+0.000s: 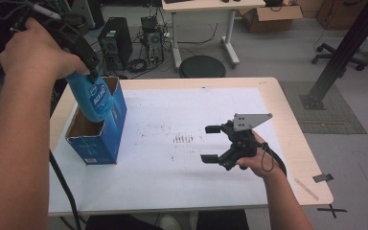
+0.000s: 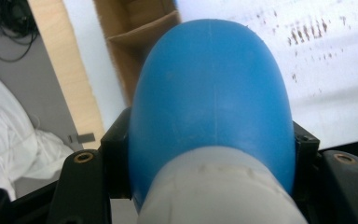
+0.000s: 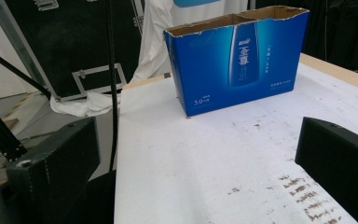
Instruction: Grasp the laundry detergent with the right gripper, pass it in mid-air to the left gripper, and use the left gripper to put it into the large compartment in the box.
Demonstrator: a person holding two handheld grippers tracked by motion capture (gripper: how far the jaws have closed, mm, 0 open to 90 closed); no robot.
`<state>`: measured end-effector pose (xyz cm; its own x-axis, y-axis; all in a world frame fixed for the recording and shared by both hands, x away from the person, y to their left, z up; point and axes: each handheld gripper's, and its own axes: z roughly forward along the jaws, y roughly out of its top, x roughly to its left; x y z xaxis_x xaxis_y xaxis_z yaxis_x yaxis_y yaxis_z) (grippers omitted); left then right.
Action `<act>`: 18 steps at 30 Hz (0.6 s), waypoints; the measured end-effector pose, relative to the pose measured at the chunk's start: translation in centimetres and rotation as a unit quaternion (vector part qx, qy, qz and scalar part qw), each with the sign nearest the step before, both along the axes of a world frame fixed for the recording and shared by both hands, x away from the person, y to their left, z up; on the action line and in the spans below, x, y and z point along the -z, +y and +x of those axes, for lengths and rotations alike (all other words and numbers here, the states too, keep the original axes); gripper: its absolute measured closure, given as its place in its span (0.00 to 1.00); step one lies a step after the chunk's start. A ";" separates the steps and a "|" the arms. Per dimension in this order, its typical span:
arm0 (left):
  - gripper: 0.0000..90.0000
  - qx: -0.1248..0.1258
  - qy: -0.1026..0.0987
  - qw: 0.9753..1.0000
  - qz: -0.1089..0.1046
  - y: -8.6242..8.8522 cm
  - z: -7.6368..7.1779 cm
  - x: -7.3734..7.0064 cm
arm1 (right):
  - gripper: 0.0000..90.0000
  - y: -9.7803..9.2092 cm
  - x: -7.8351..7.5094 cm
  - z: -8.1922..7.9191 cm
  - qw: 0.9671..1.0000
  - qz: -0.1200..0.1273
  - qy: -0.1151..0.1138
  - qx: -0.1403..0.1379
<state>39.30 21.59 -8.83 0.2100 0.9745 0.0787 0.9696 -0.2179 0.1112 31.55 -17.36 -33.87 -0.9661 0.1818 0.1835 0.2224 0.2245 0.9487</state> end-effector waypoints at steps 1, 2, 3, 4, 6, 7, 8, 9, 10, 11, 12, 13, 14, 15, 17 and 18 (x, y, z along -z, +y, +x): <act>0.42 -0.008 0.001 1.000 0.000 0.2 0.1 -0.1 | 0.00 0.0 0.0 0.1 1.000 0.000 0.000 0.000; 0.42 -0.022 0.003 1.000 0.002 0.7 0.4 -0.2 | 0.00 0.0 0.0 0.1 1.000 0.000 0.000 0.002; 0.42 -0.029 0.003 1.000 0.003 0.9 0.5 -0.3 | 0.00 0.0 0.1 0.1 1.000 0.000 0.001 0.002; 0.42 -0.029 0.003 1.000 0.003 0.9 0.5 -0.3 | 0.00 0.0 0.1 0.1 1.000 0.000 0.001 0.002; 0.42 -0.048 0.003 0.999 0.006 1.7 0.9 -0.5 | 0.00 0.0 0.3 0.2 1.000 -0.002 0.001 0.003; 0.42 -0.053 0.003 0.999 0.008 1.9 1.0 -0.5 | 0.00 -0.1 0.3 0.2 1.000 -0.003 0.002 0.004; 0.42 -0.053 0.003 0.999 0.008 1.9 1.0 -0.5 | 0.00 -0.1 0.3 0.2 1.000 -0.003 0.002 0.004; 0.42 -0.055 0.005 0.998 0.009 2.1 1.1 -0.5 | 0.00 -0.1 0.5 0.3 1.000 -0.004 0.003 0.005; 0.42 -0.061 0.005 0.998 0.008 2.3 1.2 -0.5 | 0.00 -0.1 0.5 0.3 1.000 -0.004 0.003 0.005; 0.42 -0.063 0.007 0.998 0.007 2.6 1.3 -0.4 | 0.00 -0.2 0.5 0.4 1.000 -0.004 0.004 0.006; 0.42 -0.067 0.008 0.998 0.007 2.8 1.4 -0.4 | 0.00 -0.2 0.5 0.4 1.000 -0.004 0.004 0.006; 0.42 -0.069 0.010 0.998 0.007 3.0 1.5 -0.3 | 0.00 -0.2 0.5 0.4 1.000 -0.005 0.004 0.007; 0.42 -0.072 0.011 0.997 0.008 3.1 1.6 -0.1 | 0.00 -0.2 0.5 0.5 1.000 -0.007 0.003 0.007; 0.42 -0.075 0.012 0.997 0.008 3.2 1.7 0.0 | 0.00 -0.2 0.5 0.5 1.000 -0.008 0.003 0.008; 0.42 -0.075 0.016 0.997 0.009 3.4 1.9 0.4 | 0.00 -0.3 0.5 0.6 1.000 -0.009 0.004 0.009; 0.42 -0.076 0.017 0.997 0.010 3.5 2.0 0.6 | 0.00 -0.3 0.5 0.6 1.000 -0.010 0.003 0.010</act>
<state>41.30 25.05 -9.39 0.0624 0.9937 0.0932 0.9947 -0.0695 0.0756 32.16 -17.63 -34.33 -0.9613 0.2037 0.1856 0.2326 0.2382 0.9430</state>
